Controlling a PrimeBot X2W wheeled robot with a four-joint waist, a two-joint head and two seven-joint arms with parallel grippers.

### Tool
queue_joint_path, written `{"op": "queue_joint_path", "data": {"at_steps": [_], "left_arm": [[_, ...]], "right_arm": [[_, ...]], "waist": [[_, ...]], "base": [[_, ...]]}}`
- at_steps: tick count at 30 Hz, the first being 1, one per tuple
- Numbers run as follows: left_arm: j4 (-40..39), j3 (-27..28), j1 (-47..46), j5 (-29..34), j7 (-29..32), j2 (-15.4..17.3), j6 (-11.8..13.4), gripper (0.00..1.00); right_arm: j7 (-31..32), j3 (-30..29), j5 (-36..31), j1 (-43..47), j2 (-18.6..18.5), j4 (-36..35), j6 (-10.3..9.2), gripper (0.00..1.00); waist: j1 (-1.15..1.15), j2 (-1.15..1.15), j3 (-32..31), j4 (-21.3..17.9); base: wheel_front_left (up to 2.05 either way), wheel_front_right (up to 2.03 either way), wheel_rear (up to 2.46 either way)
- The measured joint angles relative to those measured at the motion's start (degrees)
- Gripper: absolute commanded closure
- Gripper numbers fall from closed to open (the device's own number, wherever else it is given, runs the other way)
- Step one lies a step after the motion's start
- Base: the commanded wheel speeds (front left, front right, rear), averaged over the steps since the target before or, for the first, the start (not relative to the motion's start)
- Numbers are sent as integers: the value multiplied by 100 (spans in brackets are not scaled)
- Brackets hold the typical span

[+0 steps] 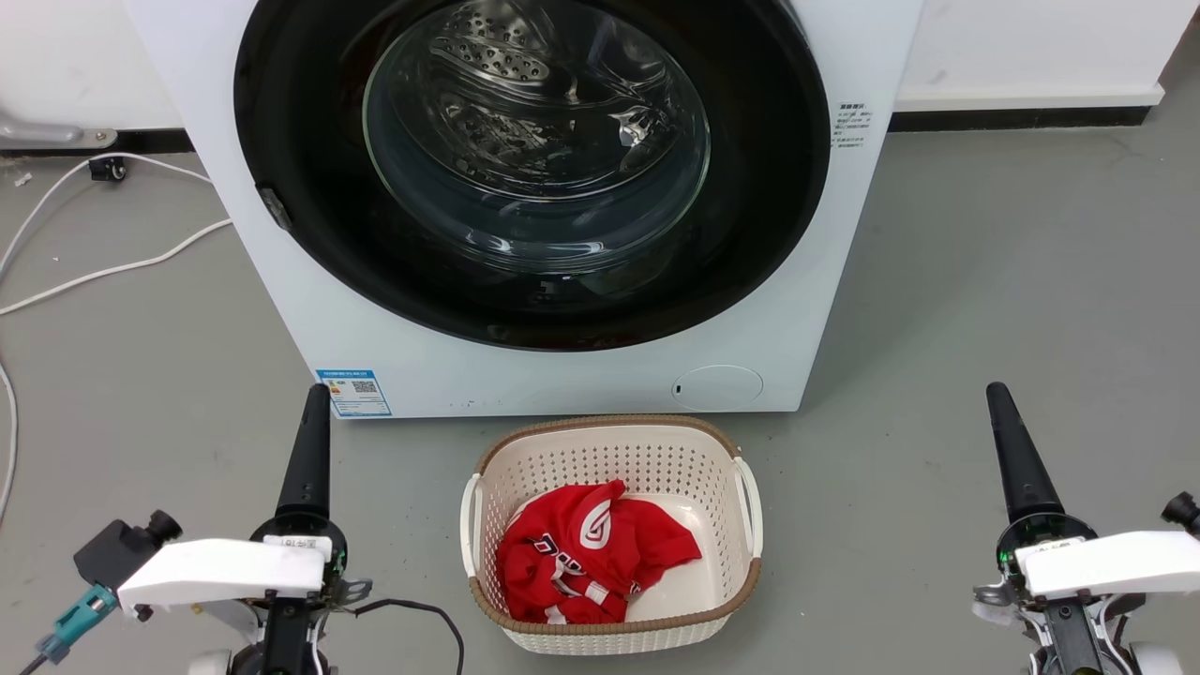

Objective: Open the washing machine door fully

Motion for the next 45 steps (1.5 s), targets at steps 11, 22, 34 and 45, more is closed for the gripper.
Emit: {"op": "queue_joint_path", "data": {"at_steps": [11,22,34,45], "left_arm": [[-249,-210,0,1452,-222,90,0,0],[-342,-194,20,2766,-428,77,-1,0],[-416,-218,102,3972,-638,77,81,0],[-412,-385,133,4811,-811,215,289,0]], "right_arm": [[-227,81,-1606,108,1,-352,0,0],[-427,112,-2985,222,2,-495,0,0],[-524,132,-4024,271,2,-545,0,0],[-525,154,-4857,339,2,-639,1,0]], "waist": [[0,0,-4,-4],[0,0,-10,-10],[0,0,-11,-20],[0,0,-11,-61]], "base": [[0,0,0],[0,0,0],[0,0,0],[0,0,0]]}}
